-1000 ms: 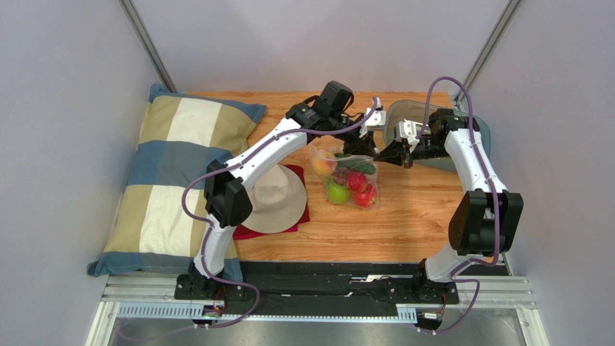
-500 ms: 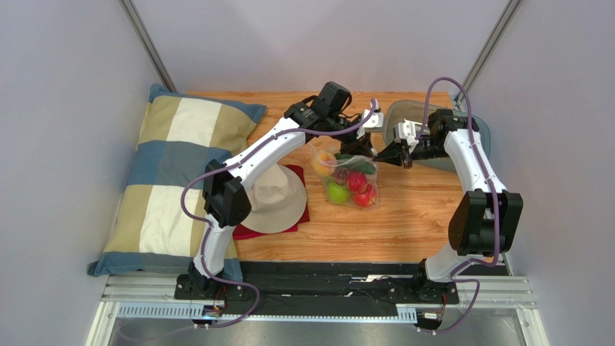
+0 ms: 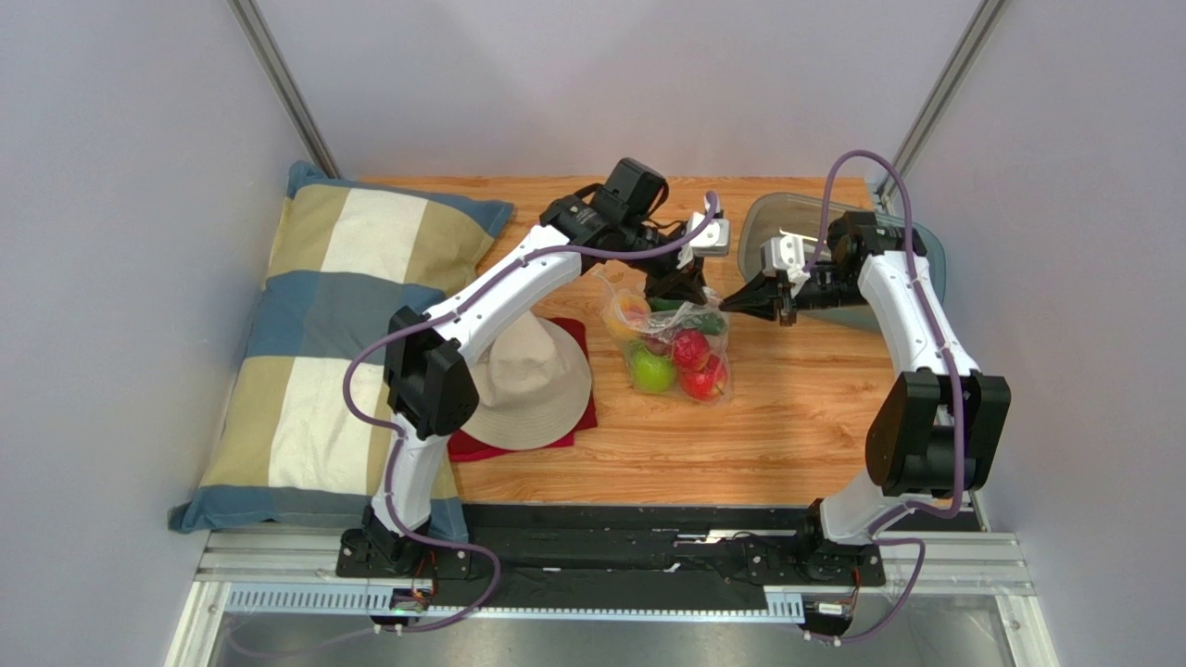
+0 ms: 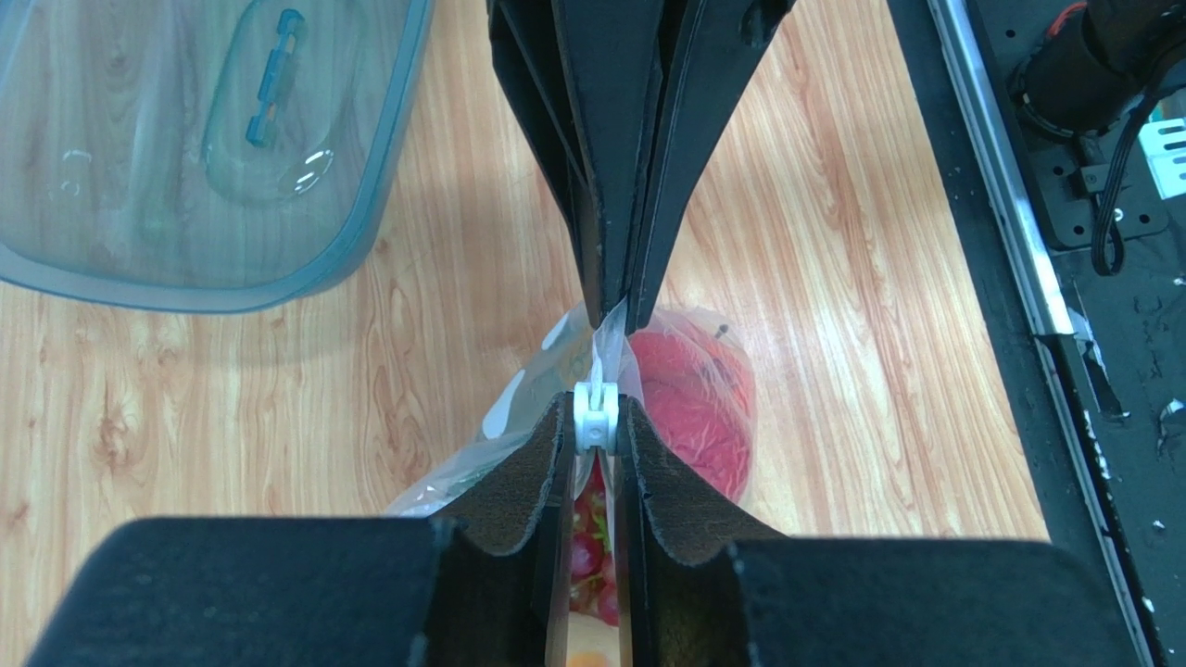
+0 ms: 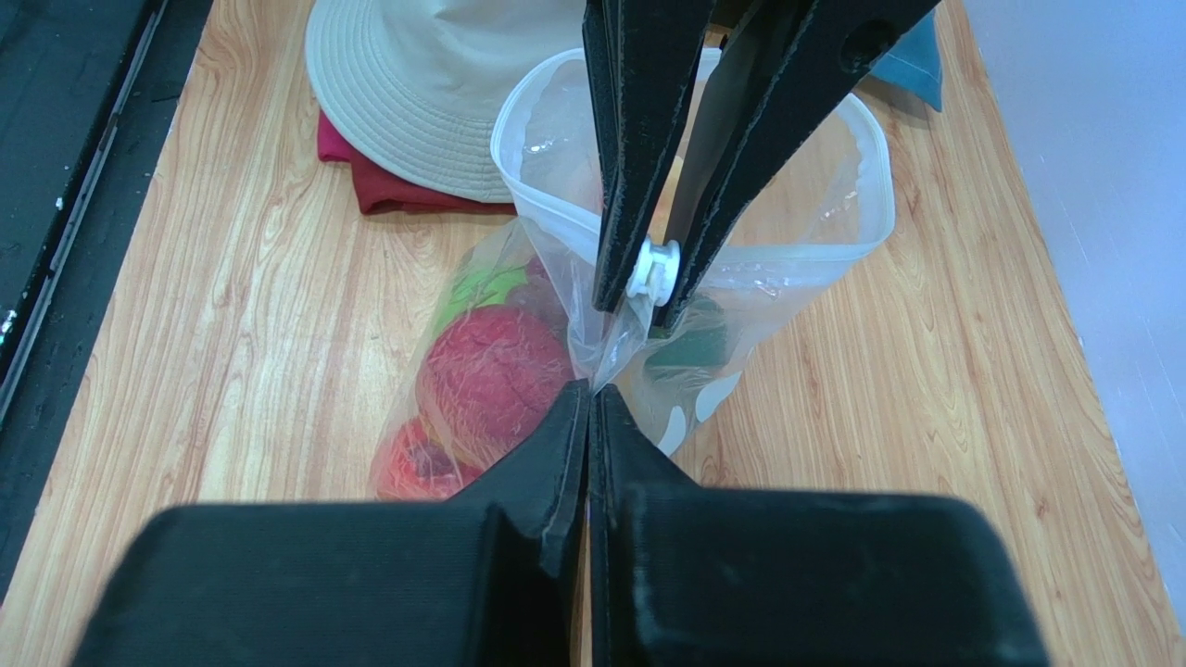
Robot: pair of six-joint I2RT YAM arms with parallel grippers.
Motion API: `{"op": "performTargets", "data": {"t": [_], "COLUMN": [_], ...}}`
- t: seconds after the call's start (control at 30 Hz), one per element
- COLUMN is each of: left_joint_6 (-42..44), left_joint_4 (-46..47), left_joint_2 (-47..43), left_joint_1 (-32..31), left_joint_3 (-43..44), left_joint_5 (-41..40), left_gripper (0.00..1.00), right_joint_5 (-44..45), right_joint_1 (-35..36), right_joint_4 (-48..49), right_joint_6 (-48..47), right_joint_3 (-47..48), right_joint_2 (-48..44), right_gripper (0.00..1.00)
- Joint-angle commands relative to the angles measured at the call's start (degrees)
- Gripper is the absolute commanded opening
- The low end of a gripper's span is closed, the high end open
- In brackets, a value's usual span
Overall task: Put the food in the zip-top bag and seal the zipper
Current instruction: Zip the zipper food storage bag at the center of the board.
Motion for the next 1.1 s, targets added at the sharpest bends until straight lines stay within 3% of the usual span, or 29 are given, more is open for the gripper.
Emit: {"op": "performTargets", "data": {"t": [0.0,0.07,0.1,0.13,0.23,0.4,0.87,1.07], "left_joint_6": [2.9,2.8,2.2,1.8,0.9,0.8,-0.5,-0.1], "left_joint_4": [-2.0,-1.9,-1.8,-1.6,-1.7,-1.6,-1.5,-1.6], "left_joint_2": [-3.4,-3.4,-3.4,-3.2,-2.7,-2.7,-2.4,-2.6], "left_joint_1": [2.1,2.0,2.0,1.9,1.1,0.0,-0.6,-0.9], "left_joint_3": [-0.7,-0.2,0.1,1.1,2.5,3.1,5.0,4.7], "left_joint_5": [-2.2,-1.5,-1.3,-1.0,-0.3,-0.4,-0.8,-1.1], "left_gripper": [0.17,0.08,0.05,0.02,0.0,0.0,0.0,0.0], "right_joint_5": [-1.4,-2.2,-2.5,-3.0,-3.8,-3.4,-2.2,-1.7], "right_joint_1": [-1.2,-1.0,-1.0,-1.0,-0.9,0.3,3.0,3.3], "right_joint_4": [-18.3,-18.3,-18.3,-18.3,-18.3,-18.3,-18.3,-17.6], "right_joint_6": [-1.7,0.7,2.0,3.4,4.5,5.3,6.4,8.3], "right_joint_3": [0.6,1.6,3.0,3.7,5.2,5.8,8.1,9.2], "right_joint_2": [-2.5,-2.2,-1.8,-1.2,-0.5,-0.8,1.9,2.8], "right_gripper": [0.0,0.06,0.18,0.41,0.55,0.57,0.36,0.36]}}
